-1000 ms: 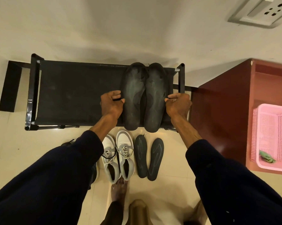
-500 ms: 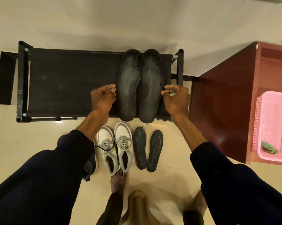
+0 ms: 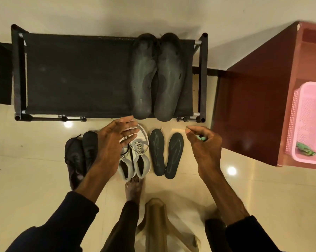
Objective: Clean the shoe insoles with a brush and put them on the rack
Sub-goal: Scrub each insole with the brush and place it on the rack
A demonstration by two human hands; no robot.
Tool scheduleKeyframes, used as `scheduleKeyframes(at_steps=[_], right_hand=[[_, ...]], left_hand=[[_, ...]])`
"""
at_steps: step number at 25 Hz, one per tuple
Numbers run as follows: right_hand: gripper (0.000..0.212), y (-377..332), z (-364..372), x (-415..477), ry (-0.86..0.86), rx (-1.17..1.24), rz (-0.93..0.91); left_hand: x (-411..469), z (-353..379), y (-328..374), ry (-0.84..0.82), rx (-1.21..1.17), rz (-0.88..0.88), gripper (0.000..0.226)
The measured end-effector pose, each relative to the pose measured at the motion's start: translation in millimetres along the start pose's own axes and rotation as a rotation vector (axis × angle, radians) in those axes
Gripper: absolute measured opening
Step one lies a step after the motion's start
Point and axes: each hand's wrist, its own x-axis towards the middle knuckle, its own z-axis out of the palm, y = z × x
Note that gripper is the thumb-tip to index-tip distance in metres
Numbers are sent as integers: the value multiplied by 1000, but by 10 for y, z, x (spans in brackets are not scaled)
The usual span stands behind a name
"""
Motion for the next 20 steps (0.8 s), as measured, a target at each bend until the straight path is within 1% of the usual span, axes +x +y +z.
scheduleKeyframes(at_steps=[3, 5, 7, 8, 10, 11, 12, 14, 16, 18, 19, 20], right_hand=[[9, 320, -89, -164, -35, 2, 117], [2, 524, -115, -183, -69, 72, 280], [9, 737, -119, -137, -118, 214, 447], [13, 864, -115, -94, -145, 265, 477], [25, 1163, -111, -11, -192, 326, 468], [28, 1354, -110, 38, -209, 332, 453], [28, 1562, -110, 89, -213, 322, 433], [22, 2005, -100, 191, -226, 211, 355], [22, 2429, -101, 315, -243, 14, 244], [24, 2840, -82, 413, -264, -195, 126], [25, 3036, -57, 450, -275, -270, 91], [23, 3227, -25, 479, -275, -312, 72]], left_hand=[[-104, 3, -317, 54, -50, -90, 28], [-125, 37, -601, 62, -77, -147, 29], [-63, 110, -927, 65, -49, -226, 27], [-4, 152, -1100, 60, -20, -272, 24], [102, 239, -1515, 3, 56, -319, 19], [145, 296, -1741, -37, 103, -320, 21], [205, 342, -1992, -76, 148, -310, 25], [371, 413, -2565, -94, 262, -263, 29], [616, 492, -3097, -15, 357, -216, 31], [842, 529, -3534, 107, 395, -229, 23], [945, 527, -3752, 140, 416, -240, 21], [1031, 515, -3951, 166, 485, -219, 29]])
